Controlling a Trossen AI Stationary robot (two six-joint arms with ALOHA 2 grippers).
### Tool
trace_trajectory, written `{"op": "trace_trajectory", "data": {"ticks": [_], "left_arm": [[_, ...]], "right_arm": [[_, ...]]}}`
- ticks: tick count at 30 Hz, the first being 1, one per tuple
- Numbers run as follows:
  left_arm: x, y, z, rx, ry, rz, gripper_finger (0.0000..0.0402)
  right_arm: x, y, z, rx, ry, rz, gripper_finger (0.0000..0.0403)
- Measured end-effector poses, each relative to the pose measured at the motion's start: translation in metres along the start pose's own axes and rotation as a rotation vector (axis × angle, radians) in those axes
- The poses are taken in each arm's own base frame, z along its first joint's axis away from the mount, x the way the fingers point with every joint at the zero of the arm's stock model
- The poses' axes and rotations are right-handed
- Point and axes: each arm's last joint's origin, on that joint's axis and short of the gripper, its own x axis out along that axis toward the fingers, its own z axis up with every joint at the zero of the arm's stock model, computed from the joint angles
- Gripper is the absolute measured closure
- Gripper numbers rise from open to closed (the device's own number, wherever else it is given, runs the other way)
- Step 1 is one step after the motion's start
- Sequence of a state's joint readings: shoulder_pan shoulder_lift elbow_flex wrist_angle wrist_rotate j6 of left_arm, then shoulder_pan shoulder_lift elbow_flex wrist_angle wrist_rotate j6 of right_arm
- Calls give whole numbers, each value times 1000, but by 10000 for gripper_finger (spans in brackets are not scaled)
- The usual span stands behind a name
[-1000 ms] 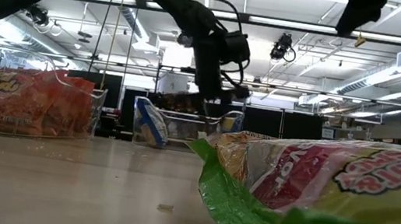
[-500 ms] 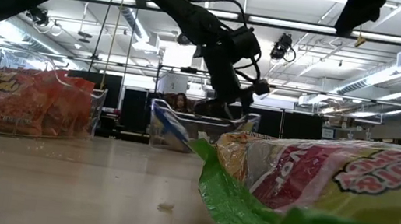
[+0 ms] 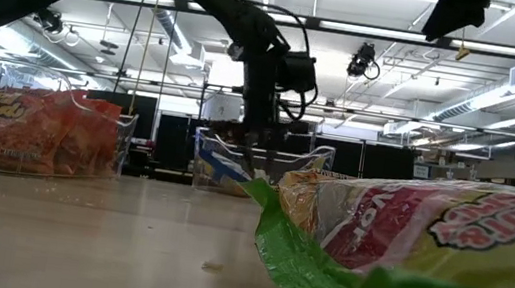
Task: Sort Maruchan noodles
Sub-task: Adjust the middle transparent bin, then put the blue noodles into the middle transparent bin
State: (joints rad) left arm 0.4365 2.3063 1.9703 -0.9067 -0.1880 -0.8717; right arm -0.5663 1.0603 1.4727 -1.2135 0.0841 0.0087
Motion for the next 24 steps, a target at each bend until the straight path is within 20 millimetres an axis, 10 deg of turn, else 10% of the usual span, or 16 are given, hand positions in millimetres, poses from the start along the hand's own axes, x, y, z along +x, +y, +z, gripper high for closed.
{"op": "trace_trajectory", "data": {"ticks": [13,24], "left_arm": [[1,26,-13,122,51,316,289],[-3,6,-9,148,35,130,296]], "right_arm": [[7,2,8,46,-36,14,235],[72,-4,11,175,257,-148,235]]}}
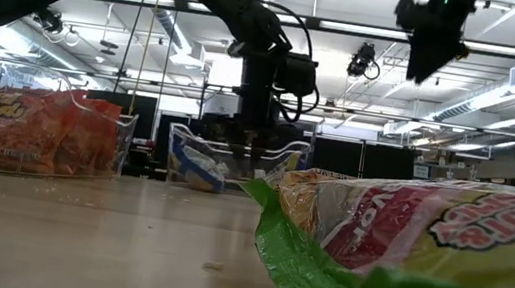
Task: Sort Maruchan noodles
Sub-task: Put the blue noodles into the middle transparent bin
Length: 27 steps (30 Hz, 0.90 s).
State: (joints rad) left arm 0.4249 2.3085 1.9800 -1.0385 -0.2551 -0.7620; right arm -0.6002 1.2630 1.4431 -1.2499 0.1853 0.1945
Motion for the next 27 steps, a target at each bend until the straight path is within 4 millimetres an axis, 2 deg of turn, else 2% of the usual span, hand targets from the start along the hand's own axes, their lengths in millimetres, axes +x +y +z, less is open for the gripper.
{"op": "trace_trajectory", "data": {"ticks": [3,7,9,11,15,18,23,27], "left_arm": [[0,-3,2,14,-8,-38,296],[-2,-5,1,49,-9,-60,296],[-11,-3,0,88,-4,-63,296],[-28,2,1,114,-14,-71,296],[-74,17,-3,201,-47,-58,296],[-123,30,-11,242,-133,-36,296],[-201,49,-39,281,-296,-57,296],[-249,62,-65,272,-414,-92,296]], "right_arm": [[27,-7,-6,92,74,-40,235],[65,-12,-26,225,166,-86,235],[82,-14,-35,284,186,-102,234],[100,-14,-40,313,198,-118,232],[130,-20,-44,330,207,-273,231],[151,-23,-46,341,240,-354,231],[183,-28,-48,375,278,-373,231],[202,-28,-50,427,306,-405,232]]}}
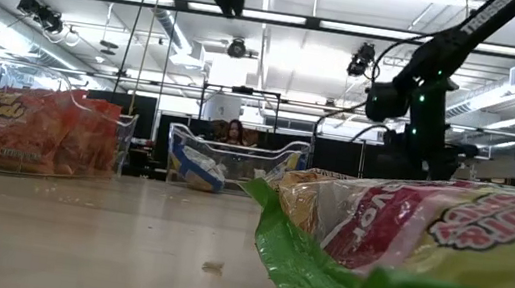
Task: Sort Maruchan noodles
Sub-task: Put the blue noodles into the middle transparent bin
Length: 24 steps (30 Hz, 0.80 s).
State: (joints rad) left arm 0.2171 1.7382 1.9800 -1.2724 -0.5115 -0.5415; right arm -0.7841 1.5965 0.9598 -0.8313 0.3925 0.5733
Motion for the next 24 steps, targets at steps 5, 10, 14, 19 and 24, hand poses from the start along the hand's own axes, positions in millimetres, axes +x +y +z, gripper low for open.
{"op": "trace_trajectory", "data": {"ticks": [5,10,14,19,24], "left_arm": [[-50,7,-21,-4,-62,38,296],[-78,11,-46,-4,-53,106,296],[-92,9,-60,-23,-80,68,296],[-98,5,-66,-39,-103,55,296],[-98,6,-65,-40,-108,62,296]], "right_arm": [[14,4,-1,32,8,-100,245],[15,3,-4,72,-12,-185,258],[10,3,-7,83,-35,-219,260],[13,3,-7,85,-24,-221,260],[20,0,-5,68,19,-231,262]]}}
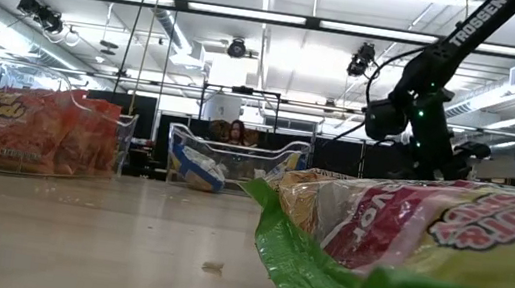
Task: Sort Maruchan noodles
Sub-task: Put the blue noodles into the middle transparent bin
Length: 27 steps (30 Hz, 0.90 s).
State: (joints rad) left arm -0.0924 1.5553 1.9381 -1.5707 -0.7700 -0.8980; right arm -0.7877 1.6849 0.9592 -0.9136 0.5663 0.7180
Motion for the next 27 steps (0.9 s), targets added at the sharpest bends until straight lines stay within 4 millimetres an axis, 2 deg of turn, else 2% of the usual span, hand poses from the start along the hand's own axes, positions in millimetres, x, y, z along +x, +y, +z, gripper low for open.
{"op": "trace_trajectory", "data": {"ticks": [5,9,11,14,18,23,27], "left_arm": [[10,7,7,-29,7,43,296],[32,7,12,67,68,71,296],[46,7,10,128,122,63,296],[70,3,3,224,187,33,296],[95,-8,-10,373,203,-18,296],[122,-41,-22,147,165,-315,296],[135,-63,-24,-106,39,-496,288]], "right_arm": [[3,2,0,3,25,19,294],[-5,4,-3,-59,9,52,368],[-15,3,-5,-95,-31,74,392],[-35,-5,-8,-106,-99,127,392],[-72,-23,-17,-114,-210,254,397],[-121,-48,-31,-148,-418,517,397],[-154,-65,-46,-357,-617,743,398]]}}
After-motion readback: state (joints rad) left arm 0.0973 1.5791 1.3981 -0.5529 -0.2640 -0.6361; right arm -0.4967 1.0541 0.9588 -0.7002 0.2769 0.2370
